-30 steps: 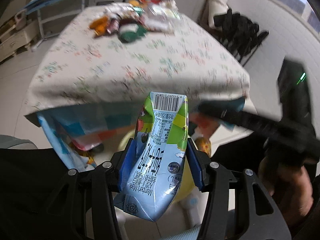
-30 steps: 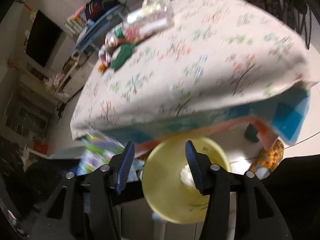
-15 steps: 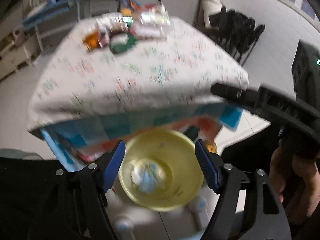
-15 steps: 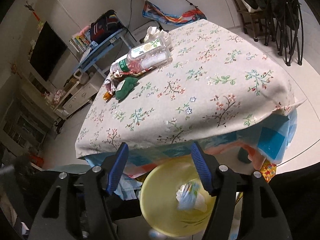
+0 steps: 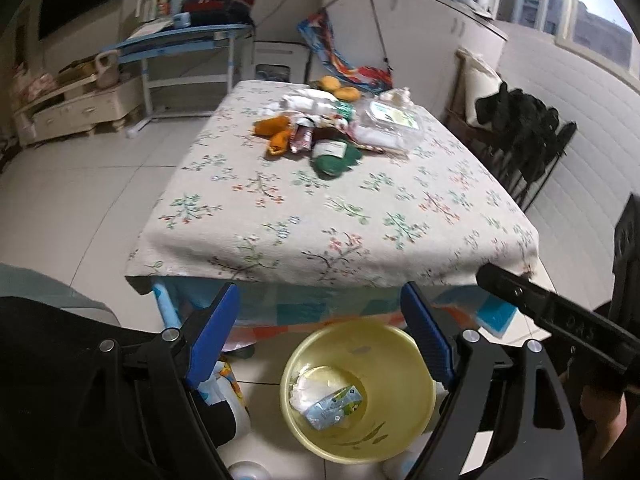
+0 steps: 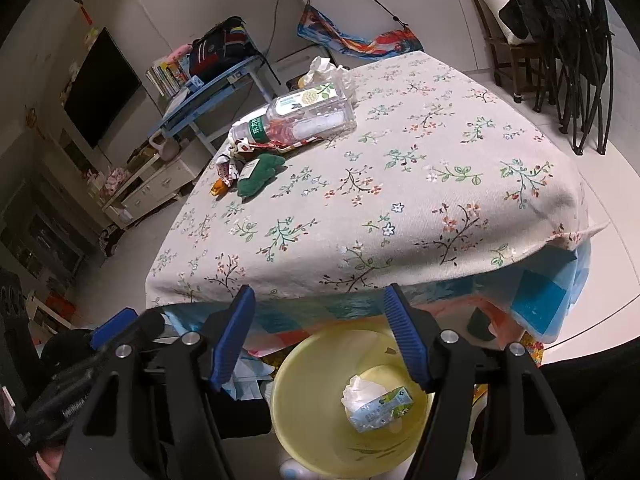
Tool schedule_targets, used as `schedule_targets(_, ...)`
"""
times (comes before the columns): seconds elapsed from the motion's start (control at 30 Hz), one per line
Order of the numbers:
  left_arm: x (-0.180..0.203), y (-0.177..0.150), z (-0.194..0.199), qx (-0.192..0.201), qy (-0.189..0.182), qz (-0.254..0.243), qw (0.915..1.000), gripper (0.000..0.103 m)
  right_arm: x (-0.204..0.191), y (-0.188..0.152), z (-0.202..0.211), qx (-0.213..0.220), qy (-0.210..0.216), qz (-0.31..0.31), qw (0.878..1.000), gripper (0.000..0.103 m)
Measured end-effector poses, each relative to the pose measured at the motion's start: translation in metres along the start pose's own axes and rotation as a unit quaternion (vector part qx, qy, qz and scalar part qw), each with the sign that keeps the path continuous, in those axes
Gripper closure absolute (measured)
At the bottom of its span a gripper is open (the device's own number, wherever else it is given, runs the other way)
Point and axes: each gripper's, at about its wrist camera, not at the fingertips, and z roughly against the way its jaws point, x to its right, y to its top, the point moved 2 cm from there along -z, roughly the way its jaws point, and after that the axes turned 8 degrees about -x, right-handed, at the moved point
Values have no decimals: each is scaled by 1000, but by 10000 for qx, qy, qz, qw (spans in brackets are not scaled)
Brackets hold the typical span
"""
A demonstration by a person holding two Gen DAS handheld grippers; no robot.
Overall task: Collect trash
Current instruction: 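Grasp the white tissue with the left tool while the right tool grasps the green cloth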
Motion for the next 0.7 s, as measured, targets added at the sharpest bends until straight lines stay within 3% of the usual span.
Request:
schedule_targets(0.1, -5, 4, 4, 75, -6, 125, 9999, 23, -1, 0, 1, 15, -3, 18, 10000, 38)
schedule_targets(0.37, -29, 57, 14, 405, 102, 383, 9984, 21, -16, 6, -10, -69, 69, 182, 9998, 38)
schedule_targets(0.7, -32, 117, -15, 242, 64, -147, 9996, 21, -42, 39, -45, -129, 155, 363, 9991, 38)
